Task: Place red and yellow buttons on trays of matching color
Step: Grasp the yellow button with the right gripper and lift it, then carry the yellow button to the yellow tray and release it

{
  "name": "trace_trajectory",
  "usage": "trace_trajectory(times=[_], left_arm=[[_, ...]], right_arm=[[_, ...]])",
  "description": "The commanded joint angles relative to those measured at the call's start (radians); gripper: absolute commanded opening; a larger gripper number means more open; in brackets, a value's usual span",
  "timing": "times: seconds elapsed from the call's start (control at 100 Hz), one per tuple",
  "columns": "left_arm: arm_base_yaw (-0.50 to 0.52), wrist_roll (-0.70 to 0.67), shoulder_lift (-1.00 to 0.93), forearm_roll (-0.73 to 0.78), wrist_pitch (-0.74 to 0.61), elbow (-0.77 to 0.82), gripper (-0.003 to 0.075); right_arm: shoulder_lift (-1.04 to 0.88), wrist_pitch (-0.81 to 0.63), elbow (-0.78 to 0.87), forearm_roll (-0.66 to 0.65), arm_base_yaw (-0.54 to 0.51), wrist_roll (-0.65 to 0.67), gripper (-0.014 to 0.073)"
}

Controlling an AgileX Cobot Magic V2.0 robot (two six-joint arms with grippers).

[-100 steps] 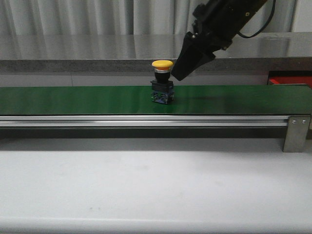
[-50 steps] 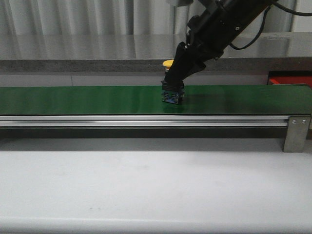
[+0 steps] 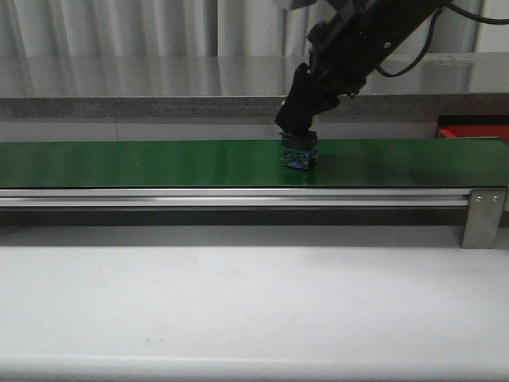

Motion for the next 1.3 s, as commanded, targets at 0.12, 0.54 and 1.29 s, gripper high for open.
trace_trajectory(times=[0.12, 0.54, 1.29], left_arm=[[-0.005, -0.001, -0.003, -0.022, -0.064, -0.026, -0.0020], [-0.005, -0.001, -0.003, -0.022, -0.064, -0.026, -0.0020], [-0.005, -0.001, -0.003, -0.022, -0.064, -0.026, -0.0020]], right_arm=[[-0.086, 0.033, -0.023, 0.000, -0.013, 0.006, 0.0029], [-0.314, 0.225, 0.013, -0.025, -0.286, 0.110, 0.0029], [-0.510, -0.241, 0.459, 0.231, -0.913, 0.103, 0.0029]])
